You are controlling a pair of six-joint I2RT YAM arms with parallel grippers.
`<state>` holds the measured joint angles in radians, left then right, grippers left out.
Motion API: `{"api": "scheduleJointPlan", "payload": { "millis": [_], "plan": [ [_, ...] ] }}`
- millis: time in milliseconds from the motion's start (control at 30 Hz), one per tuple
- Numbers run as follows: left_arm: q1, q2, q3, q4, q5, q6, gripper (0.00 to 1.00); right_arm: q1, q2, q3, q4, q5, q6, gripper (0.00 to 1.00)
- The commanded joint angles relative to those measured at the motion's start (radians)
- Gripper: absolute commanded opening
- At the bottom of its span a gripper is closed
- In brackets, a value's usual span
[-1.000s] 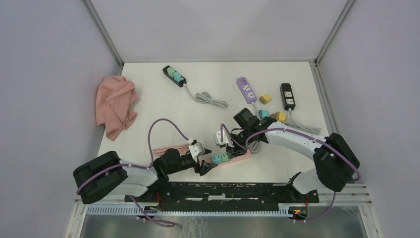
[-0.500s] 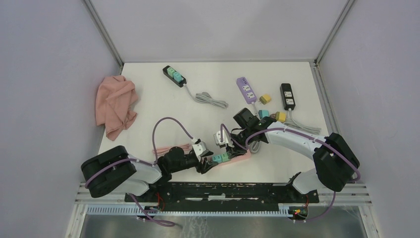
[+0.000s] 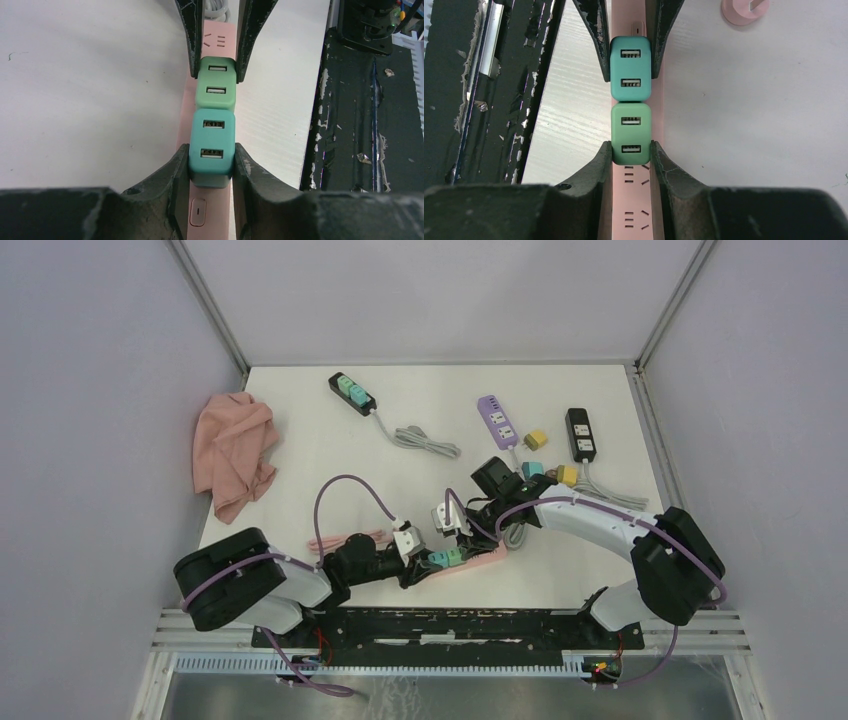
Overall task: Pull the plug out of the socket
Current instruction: Remove the plug from the socket.
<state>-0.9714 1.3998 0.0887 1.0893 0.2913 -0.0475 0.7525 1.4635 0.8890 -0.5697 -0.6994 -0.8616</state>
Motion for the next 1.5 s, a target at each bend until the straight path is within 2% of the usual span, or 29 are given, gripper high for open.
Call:
{"api": "scheduleJointPlan", "payload": {
  "millis": [0, 167, 333, 600, 733, 933, 1033, 1267, 1367, 1467],
  "plan": [
    [-0.001, 0.007, 0.022, 0.059, 0.025, -0.012, 0.03, 0.003, 0.025, 0.023, -0.016, -0.016, 0.011, 0.16],
    [-0.002, 0.007, 0.030, 0.043, 0.020, 0.004, 0.03, 0.019, 0.038, 0.018, -0.008, -0.014, 0.019, 0.37],
    [-0.002, 0.020, 0.035, 0.045, 0.023, 0.006, 0.03, 0.036, 0.049, 0.016, 0.010, 0.013, 0.034, 0.50],
    [-0.002, 0.024, 0.037, 0.049, 0.029, 0.005, 0.03, 0.073, 0.068, 0.020, 0.032, 0.058, 0.063, 0.53],
    [-0.001, 0.025, 0.037, 0.050, 0.028, 0.005, 0.03, 0.086, 0.073, 0.022, 0.041, 0.067, 0.079, 0.47],
    [-0.001, 0.020, 0.028, 0.049, 0.013, 0.008, 0.03, 0.089, 0.071, 0.051, 0.002, 0.073, 0.067, 0.09],
    [-0.002, 0.004, 0.014, 0.042, -0.007, 0.015, 0.03, 0.066, 0.051, 0.056, -0.022, 0.054, 0.055, 0.00],
    [-0.002, -0.056, 0.000, -0.006, -0.024, 0.037, 0.03, 0.032, 0.021, 0.046, -0.093, -0.096, -0.027, 0.00],
    [-0.003, -0.032, 0.013, 0.002, -0.011, 0.036, 0.03, 0.086, 0.015, 0.064, -0.020, -0.057, 0.092, 0.00],
    [-0.001, -0.003, 0.031, 0.009, -0.002, 0.027, 0.03, 0.083, 0.036, 0.087, 0.073, 0.029, 0.247, 0.00]
  ]
}}
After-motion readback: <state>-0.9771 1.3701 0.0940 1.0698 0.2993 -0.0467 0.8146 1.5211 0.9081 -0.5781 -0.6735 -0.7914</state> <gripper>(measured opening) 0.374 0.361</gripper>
